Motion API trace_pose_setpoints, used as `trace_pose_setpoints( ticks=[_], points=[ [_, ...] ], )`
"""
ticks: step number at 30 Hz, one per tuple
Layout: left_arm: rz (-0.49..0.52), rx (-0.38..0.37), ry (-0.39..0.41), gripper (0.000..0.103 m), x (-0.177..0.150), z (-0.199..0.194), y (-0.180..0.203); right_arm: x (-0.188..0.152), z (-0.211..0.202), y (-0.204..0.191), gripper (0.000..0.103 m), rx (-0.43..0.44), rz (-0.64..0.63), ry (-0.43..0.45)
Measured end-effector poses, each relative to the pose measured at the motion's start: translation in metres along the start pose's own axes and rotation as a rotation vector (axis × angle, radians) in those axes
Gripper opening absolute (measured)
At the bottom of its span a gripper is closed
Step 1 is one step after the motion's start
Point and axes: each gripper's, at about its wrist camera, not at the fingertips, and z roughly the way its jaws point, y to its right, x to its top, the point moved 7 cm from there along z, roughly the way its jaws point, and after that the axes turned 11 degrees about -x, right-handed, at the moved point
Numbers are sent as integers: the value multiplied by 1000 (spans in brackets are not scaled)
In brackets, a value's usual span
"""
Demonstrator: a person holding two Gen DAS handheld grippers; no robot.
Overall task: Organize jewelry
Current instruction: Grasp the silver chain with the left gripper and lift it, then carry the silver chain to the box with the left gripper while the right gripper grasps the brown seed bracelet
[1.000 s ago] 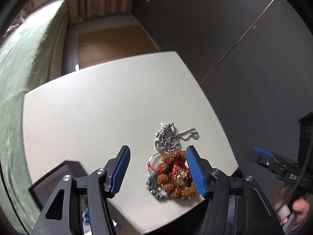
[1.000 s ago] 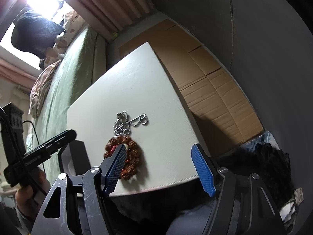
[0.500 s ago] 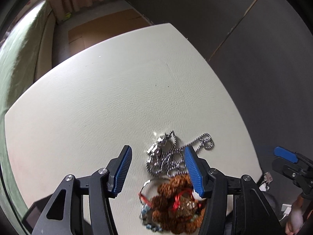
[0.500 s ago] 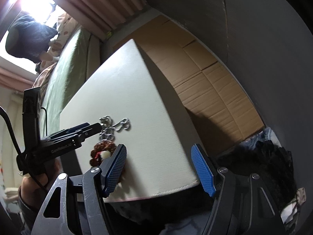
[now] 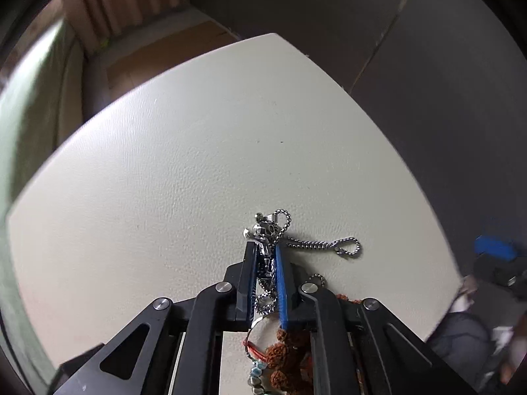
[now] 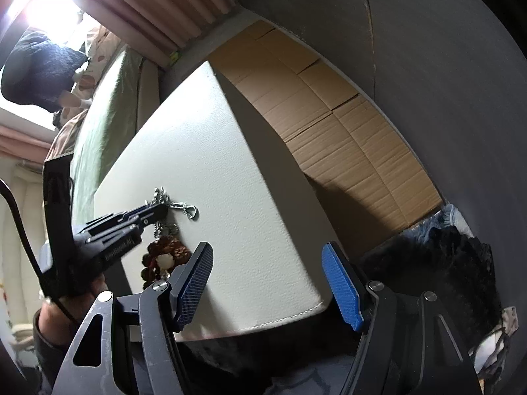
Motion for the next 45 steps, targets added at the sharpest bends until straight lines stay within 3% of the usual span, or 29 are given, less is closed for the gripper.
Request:
trace_pose_setpoints(
  ticks=[8, 16, 24, 25, 27, 29, 35, 37, 45],
  points=[
    [-23, -46, 118, 10, -7, -57, 0, -10, 2, -17, 69, 14, -18, -22],
    [-26, -72, 241, 10, 0, -119, -6, -14, -2, -58, 69, 47, -97, -18],
    [-22, -73, 348, 9, -4, -178, -9, -26, 18, -84, 67, 3, -154, -71],
    [-19, -69, 360, 9, -4, -185, -10, -28, 20, -83, 66, 1, -150, -77],
    [-21, -62, 374, 9, -7, -198, -13, -34, 28, -84, 51, 2, -145, -107],
    [-21, -63, 393, 9, -8, -205, -15, -40, 36, -85, 45, -6, -149, -136],
    [-5, -62, 443, 9, -18, -234, -8, -50, 50, -93, 44, -80, -201, -138],
    [6, -63, 459, 9, -18, -244, -4, -47, 50, -94, 20, -90, -198, -121],
    [43, -36, 546, 9, -19, -296, 7, -40, 20, -102, 20, -4, -177, -34]
  ],
)
